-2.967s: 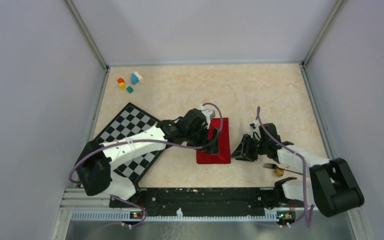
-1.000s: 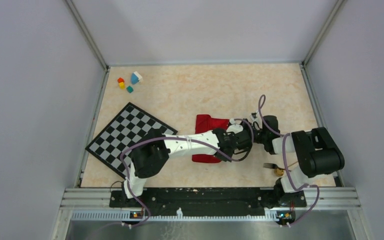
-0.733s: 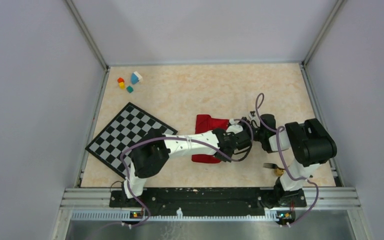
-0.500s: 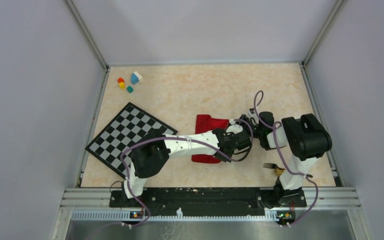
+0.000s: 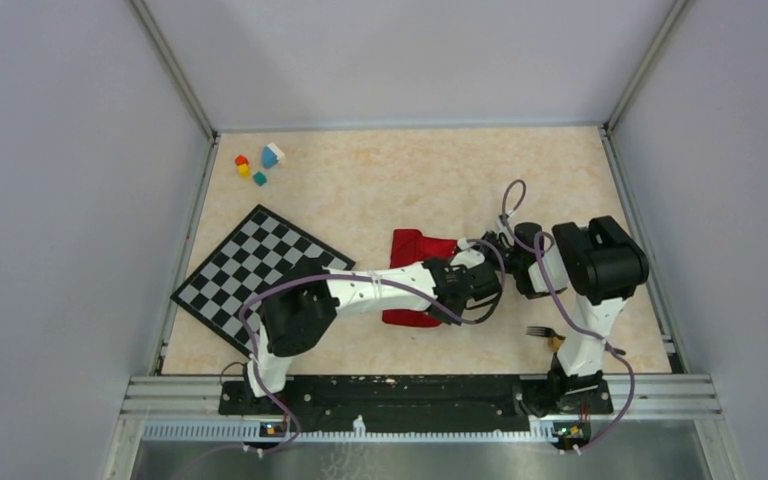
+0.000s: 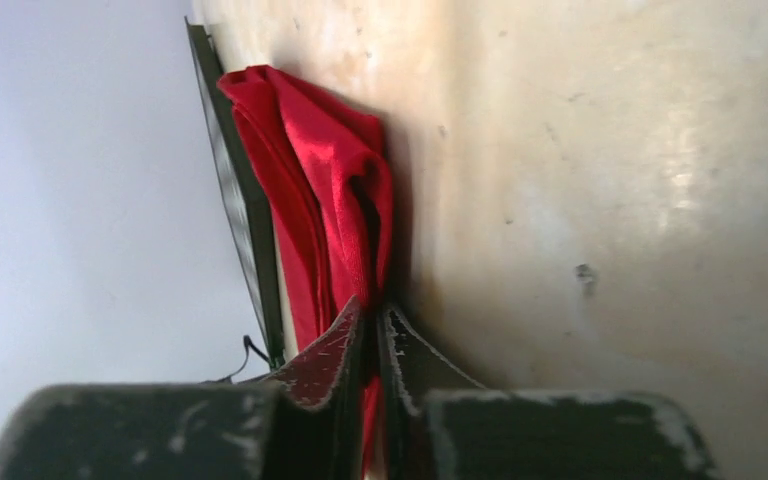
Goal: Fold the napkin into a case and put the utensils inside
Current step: Pick up the 2/3-rectangle-folded napkin at the center of the board.
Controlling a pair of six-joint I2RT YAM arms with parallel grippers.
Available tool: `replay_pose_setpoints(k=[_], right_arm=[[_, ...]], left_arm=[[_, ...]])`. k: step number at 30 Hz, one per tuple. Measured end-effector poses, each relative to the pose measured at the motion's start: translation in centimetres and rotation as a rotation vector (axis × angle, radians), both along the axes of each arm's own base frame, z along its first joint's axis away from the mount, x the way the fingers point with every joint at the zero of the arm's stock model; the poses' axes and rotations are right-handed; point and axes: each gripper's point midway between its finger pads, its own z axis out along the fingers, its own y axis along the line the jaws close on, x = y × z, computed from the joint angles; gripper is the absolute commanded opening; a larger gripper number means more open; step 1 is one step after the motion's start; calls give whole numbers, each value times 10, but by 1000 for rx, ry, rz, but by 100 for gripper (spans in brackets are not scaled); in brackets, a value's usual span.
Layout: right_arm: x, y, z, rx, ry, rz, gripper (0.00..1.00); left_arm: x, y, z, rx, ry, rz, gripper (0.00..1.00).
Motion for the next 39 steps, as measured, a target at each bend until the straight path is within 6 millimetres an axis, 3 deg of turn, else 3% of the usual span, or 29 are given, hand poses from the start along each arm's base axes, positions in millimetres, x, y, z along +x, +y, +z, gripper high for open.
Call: replay_pose_setpoints(k=[1, 2, 5, 6, 8, 10, 13, 15, 17, 20, 22, 25, 29, 35, 39], right_arm=[[1, -1, -3, -5, 1, -5, 0], [1, -1, -6, -6, 4, -9, 0], [2, 1, -4, 13, -8, -1, 0], [2, 0, -4, 14, -11, 0, 0], [2, 1, -3, 13, -18, 5, 0], [1, 1, -4, 9, -27, 17, 0], [-1, 2, -4, 1, -29, 46, 0], [-1, 2, -6, -20, -31, 64, 0], [4, 0, -5, -52, -55, 74, 0], [12, -6, -3, -109, -72, 84, 0], [18, -12, -1, -148, -85, 87, 0], [24, -19, 1, -197, -95, 92, 0], [32, -26, 1, -272, -98, 107, 0], [37, -34, 1, -356, -91, 126, 0], [38, -34, 4, -400, -83, 139, 0]], left_arm=[[0, 0, 0, -3, 1, -2, 0], [-1, -1, 0, -9, 3, -5, 7], [-2, -6, -1, -32, 19, -23, 54], [-5, -9, 0, -51, 35, -26, 64], [-8, -14, 6, -87, 55, -45, 73], [-11, -19, 22, -172, 84, -53, 74], [-1, -16, 56, -344, 117, -41, 70], [26, 1, 82, -482, 105, 24, 67], [70, 32, 108, -611, 48, 140, 66], [119, 62, 125, -713, -27, 264, 62], [134, 65, 124, -749, -29, 290, 54], [144, 54, 111, -778, 1, 285, 38], [155, 44, 71, -761, 80, 288, 16], [175, 44, 8, -751, 186, 333, 3], [183, 43, -16, -755, 217, 352, 0]])
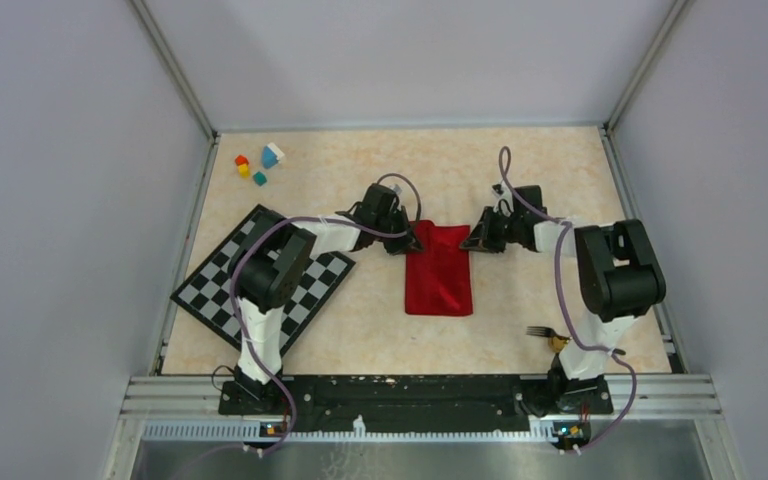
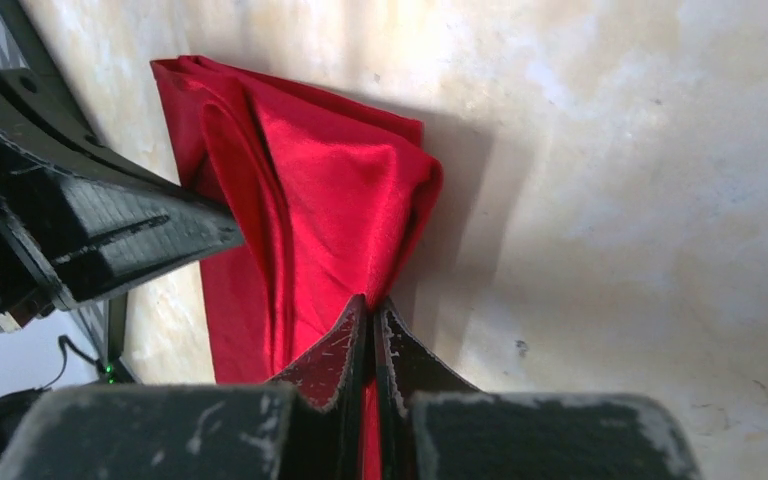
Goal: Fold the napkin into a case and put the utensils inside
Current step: Pick up the 2/3-rectangle-folded napkin at the center of the board, then fold the 2/3-rectangle-folded napkin at the center of the board.
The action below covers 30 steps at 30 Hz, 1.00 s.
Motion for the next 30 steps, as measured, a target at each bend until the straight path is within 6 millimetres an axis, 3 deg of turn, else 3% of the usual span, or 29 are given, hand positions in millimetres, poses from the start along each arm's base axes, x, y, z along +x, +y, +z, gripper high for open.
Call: replay_pose_setpoints(k=[6, 11, 18, 22, 30], right_arm=[[2, 14, 21, -86, -19, 8, 0], [1, 45, 36, -190, -40, 2, 0], [-17, 83, 41, -281, -44, -7, 0], [-17, 97, 46, -266, -59, -30, 0], [-16, 98, 30, -115, 14, -182, 0]], left_arm=[[2, -8, -1, -42, 8, 4, 0], [1, -9, -2, -60, 10, 9, 0], [1, -9, -3, -66, 8, 12, 0], [1, -9, -3, -68, 5, 11, 0], [-2, -7, -3, -68, -14, 3, 0]])
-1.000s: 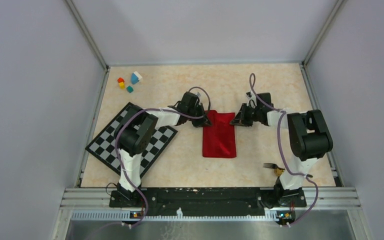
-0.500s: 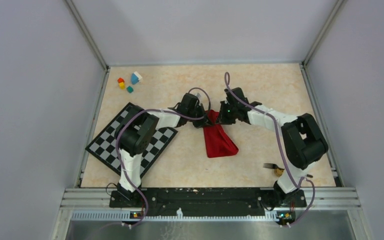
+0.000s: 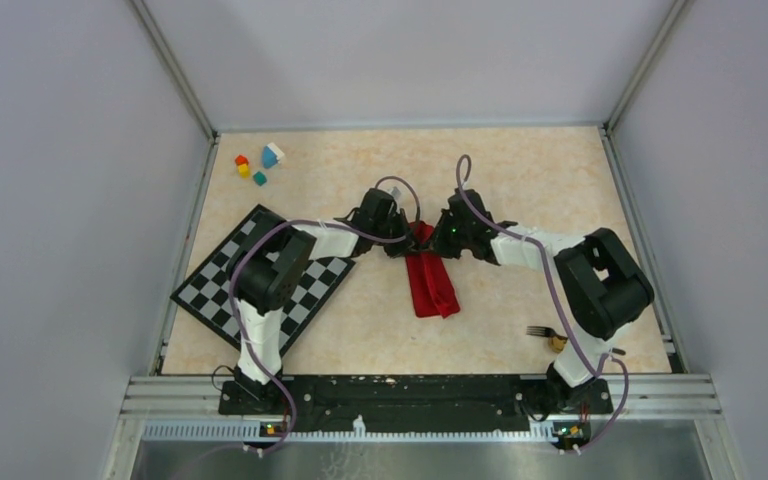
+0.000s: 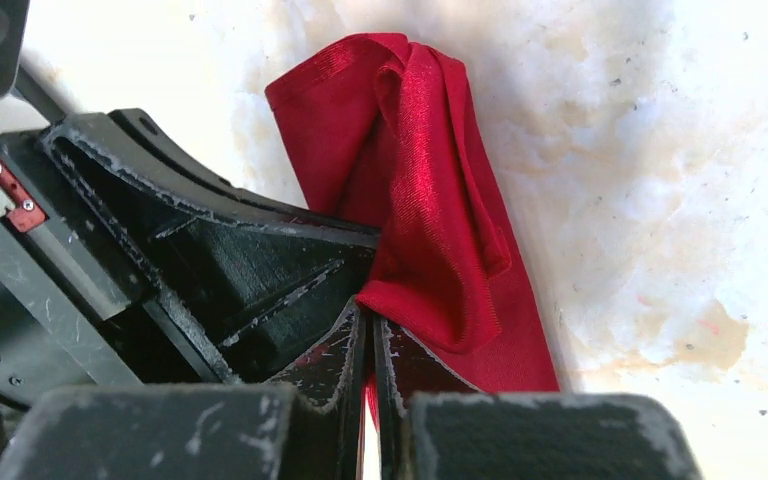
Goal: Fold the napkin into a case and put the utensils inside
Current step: Fold the 2/3-rectangle-folded napkin at the center of the board.
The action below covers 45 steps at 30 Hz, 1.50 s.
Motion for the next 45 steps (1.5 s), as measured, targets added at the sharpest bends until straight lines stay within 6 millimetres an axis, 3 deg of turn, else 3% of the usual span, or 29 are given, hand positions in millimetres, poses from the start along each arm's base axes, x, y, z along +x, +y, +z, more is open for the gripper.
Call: replay_pose_setpoints(k=[9, 17, 24, 28, 31, 38, 45], right_arm=[[6, 7, 3, 144, 19, -112, 0], [10, 6, 4, 180, 20, -143, 0], [8, 2, 0, 174, 24, -154, 0], [8, 2, 0, 174, 24, -154, 0], [8, 2, 0, 174, 25, -154, 0], [9, 3, 2, 176, 24, -154, 0], [13, 14, 10, 202, 12, -149, 0]], left_arm=[[-4, 2, 0, 7, -17, -19, 2], [-14, 14, 7, 67, -24, -47, 24], [-27, 30, 52, 93, -71, -46, 30], [-34, 37, 71, 89, -108, -41, 28], [-38, 39, 62, 100, -87, -42, 27], [-65, 52, -3, 169, 75, -50, 20], [-64, 46, -5, 147, 70, -59, 11]])
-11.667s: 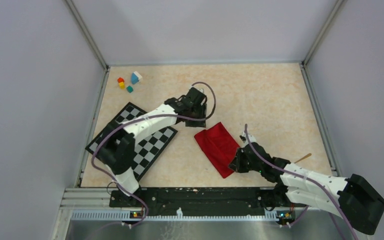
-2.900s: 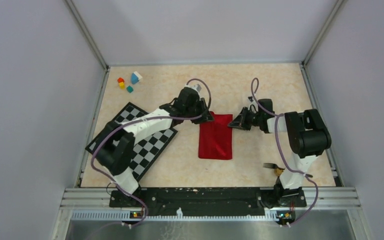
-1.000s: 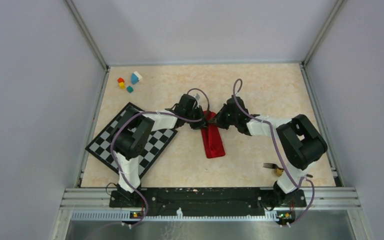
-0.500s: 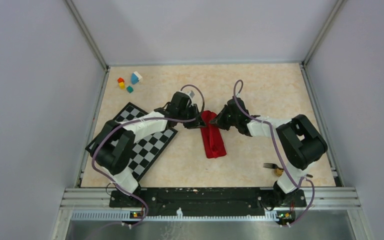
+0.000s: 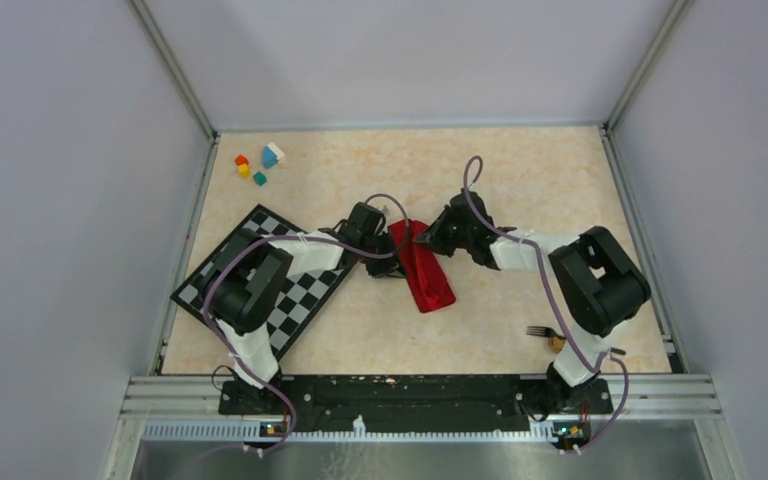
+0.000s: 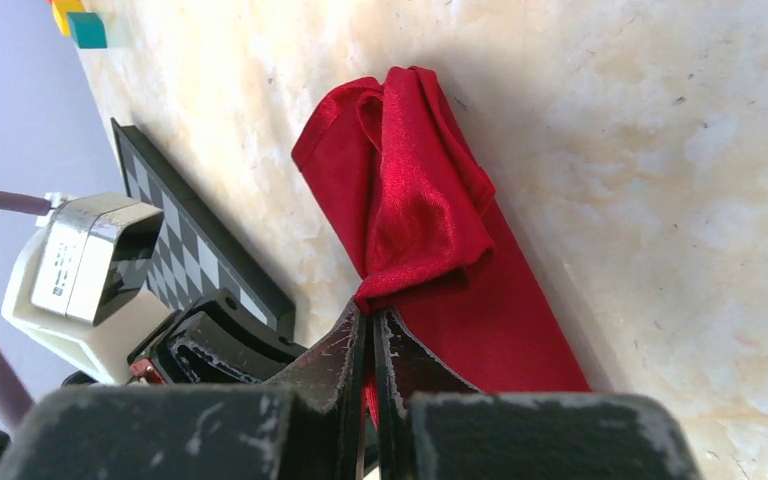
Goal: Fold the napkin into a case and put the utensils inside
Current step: Fold the 2/3-rectangle-folded napkin at the center of the board.
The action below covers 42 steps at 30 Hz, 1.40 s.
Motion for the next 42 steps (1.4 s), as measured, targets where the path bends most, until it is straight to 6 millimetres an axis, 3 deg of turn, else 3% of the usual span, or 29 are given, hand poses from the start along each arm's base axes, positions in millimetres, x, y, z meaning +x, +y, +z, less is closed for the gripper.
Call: replay_pose_setpoints(k=[9, 23, 30, 35, 42], right_arm=[[2, 10, -14, -1, 28, -2, 0], [5, 23, -3, 66, 22, -46, 0], [11, 25, 3, 106, 4, -81, 0], [9, 23, -2, 104, 4, -83, 0], [7, 21, -11, 97, 15, -84, 0]], left_arm=[[1, 0, 0, 0, -5, 2, 8], [1, 0, -1, 5, -12, -2, 9], [-2, 6, 3, 7, -51, -14, 35], [-10, 13, 19, 4, -80, -20, 58], [-1, 5, 27, -10, -92, -28, 73]])
